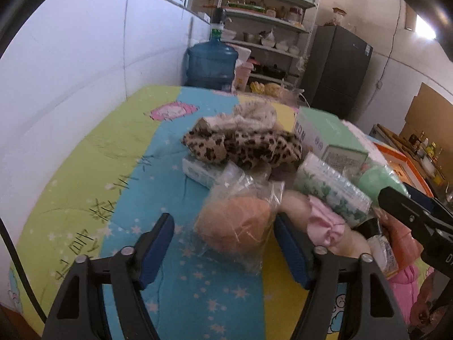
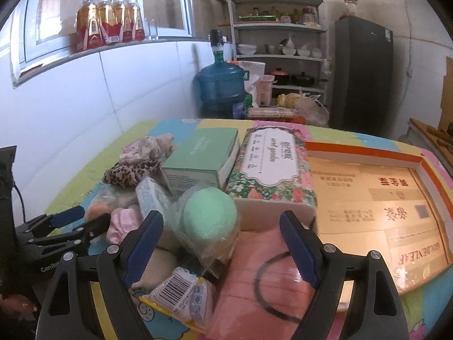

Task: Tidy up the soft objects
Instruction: 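Grasp the bagged orange bun with the left gripper while the right gripper grasps the bagged green ball, then carry the bun and green ball into the GOLDENLEAF box lid and open both grippers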

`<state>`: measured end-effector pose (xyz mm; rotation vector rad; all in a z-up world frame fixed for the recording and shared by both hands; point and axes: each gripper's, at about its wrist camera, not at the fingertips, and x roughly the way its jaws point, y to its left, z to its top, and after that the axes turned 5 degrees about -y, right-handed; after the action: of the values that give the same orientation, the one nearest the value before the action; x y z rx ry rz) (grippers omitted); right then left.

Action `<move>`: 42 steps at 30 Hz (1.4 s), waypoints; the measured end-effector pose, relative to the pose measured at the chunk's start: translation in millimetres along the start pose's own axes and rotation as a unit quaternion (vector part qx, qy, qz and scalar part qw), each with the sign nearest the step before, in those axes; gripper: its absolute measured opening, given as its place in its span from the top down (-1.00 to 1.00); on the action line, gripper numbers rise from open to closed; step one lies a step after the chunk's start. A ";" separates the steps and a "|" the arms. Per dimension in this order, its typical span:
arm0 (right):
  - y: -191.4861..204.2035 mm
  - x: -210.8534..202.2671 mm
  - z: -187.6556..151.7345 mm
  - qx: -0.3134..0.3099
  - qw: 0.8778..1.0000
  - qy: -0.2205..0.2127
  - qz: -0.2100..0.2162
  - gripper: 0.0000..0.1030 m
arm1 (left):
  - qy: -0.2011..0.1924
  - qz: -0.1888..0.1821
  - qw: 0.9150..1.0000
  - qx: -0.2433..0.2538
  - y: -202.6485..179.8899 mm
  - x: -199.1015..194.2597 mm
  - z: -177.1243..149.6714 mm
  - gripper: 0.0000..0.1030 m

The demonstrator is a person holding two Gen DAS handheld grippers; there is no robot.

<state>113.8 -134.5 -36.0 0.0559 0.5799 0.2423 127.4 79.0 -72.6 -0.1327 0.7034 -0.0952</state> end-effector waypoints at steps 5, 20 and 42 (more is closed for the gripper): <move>4.3 7.7 -1.9 -0.003 1.000 0.007 0.013 -0.43 | 0.006 -0.008 1.000 0.002 3.8 4.7 -3.7 -0.06; 0.0 -16.9 -4.8 0.017 0.999 -0.019 0.038 0.10 | -0.032 -0.021 0.999 -0.015 2.4 -27.9 0.0 0.03; -67.8 -108.3 1.6 0.066 0.991 -0.115 -0.003 0.10 | -0.108 -0.104 0.987 0.061 -120.7 -96.5 25.2 0.03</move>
<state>41.4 -226.5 15.1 0.2071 0.3657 0.1877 65.5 -25.2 26.5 -0.0968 0.4641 -0.3195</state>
